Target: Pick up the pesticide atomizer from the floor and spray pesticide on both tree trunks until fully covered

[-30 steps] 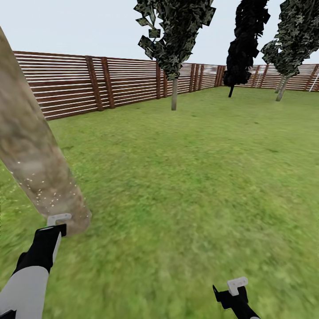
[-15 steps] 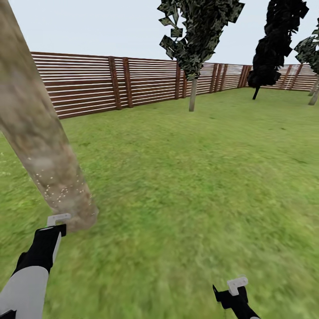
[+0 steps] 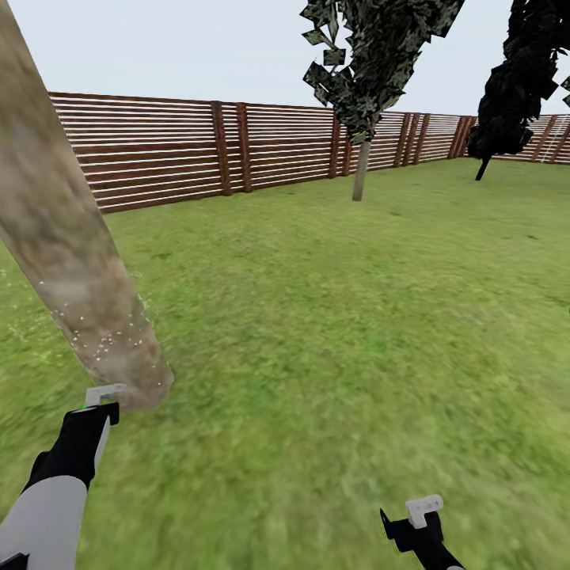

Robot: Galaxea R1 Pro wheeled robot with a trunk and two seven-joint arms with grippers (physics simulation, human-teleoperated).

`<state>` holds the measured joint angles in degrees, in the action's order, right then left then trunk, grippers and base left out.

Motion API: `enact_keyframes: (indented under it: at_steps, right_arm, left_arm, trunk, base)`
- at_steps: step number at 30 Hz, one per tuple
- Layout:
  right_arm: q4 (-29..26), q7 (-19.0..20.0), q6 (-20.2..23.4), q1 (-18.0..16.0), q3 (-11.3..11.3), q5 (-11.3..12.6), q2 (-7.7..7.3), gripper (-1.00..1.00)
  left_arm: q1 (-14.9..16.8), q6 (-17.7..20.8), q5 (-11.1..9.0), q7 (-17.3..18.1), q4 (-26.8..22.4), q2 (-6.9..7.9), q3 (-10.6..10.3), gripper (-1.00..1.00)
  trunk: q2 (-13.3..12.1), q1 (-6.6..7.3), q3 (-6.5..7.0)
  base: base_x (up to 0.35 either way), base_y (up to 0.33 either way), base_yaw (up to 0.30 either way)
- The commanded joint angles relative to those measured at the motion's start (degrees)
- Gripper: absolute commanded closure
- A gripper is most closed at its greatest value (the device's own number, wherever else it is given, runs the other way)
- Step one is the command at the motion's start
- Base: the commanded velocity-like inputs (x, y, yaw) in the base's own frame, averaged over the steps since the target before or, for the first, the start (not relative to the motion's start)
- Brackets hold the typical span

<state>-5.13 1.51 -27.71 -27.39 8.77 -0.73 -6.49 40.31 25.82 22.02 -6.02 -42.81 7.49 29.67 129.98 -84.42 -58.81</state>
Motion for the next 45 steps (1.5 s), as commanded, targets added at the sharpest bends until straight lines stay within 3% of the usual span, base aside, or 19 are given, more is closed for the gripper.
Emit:
enact_keyframes:
  at_steps: [1, 6, 11, 23, 32, 38, 41, 42, 45]
  right_arm:
    - [0.0, 0.2, -0.1, 0.0, 0.0, -0.1, -0.01, -1.00]
    - [0.0, 0.2, -0.2, 0.0, 0.0, -0.1, -0.01, -1.00]
    - [0.0, 0.2, -0.2, 0.0, 0.0, -0.1, 0.03, -1.00]
    - [0.0, 0.2, -0.2, 0.0, 0.0, -0.1, -0.01, -1.00]
    - [0.0, 0.1, -0.2, 0.0, 0.0, 0.0, -0.01, -1.00]
    - [0.0, 0.1, -0.2, 0.0, -0.1, 0.0, -0.01, -1.00]
    - [0.0, 0.1, -0.2, 0.0, -0.1, 0.0, -0.01, -1.00]
    - [0.0, 0.1, -0.2, 0.0, -0.1, 0.0, -0.01, -1.00]
    - [0.0, 0.1, -0.2, 0.0, -0.1, 0.0, -0.01, -1.00]
  left_arm:
    - [0.0, 0.3, 0.2, 0.0, 0.0, -0.03, 0.0, 1.00]
    - [0.0, 0.6, 0.1, 0.0, 0.4, 0.16, 0.1, 1.00]
    - [0.5, 1.2, 0.3, 0.0, 5.5, 0.67, -0.2, 1.00]
    - [0.3, 1.3, 0.2, -0.1, 5.7, 0.46, 0.0, 1.00]
    - [0.2, 1.2, 0.3, -0.2, 5.5, 0.91, 0.4, 1.00]
    - [0.9, 1.2, 0.0, 0.1, 3.4, 0.85, 0.0, 1.00]
    - [1.2, 1.9, -0.1, 0.4, -2.4, -0.39, -0.2, 1.00]
    - [1.5, 3.0, -0.1, 0.5, -3.8, -0.59, -0.7, 1.00]
    - [2.8, 6.8, -0.3, 0.5, -7.4, -0.94, -5.0, 1.00]
  trunk:
    - [0.0, 0.00, -0.05]
    - [0.0, 0.00, -0.05]
    - [0.0, 0.00, -0.05]
    - [0.0, 0.00, -0.05]
    - [0.0, 0.00, -0.05]
    - [0.0, 0.00, -0.05]
    - [0.0, 0.00, -0.05]
    - [0.0, 0.00, -0.05]
    - [0.0, 0.00, -0.05]
  base:
    - [0.116, -0.255, 0.000]
    - [0.125, -0.254, 0.129]
    - [0.212, -0.214, 0.273]
    - [0.284, -0.147, 0.075]
    - [0.316, 0.128, 0.094]
    - [0.044, 0.015, 0.228]
    - [0.001, 0.000, 0.022]
    - [0.000, 0.000, 0.003]
    - [0.000, 0.000, 0.000]
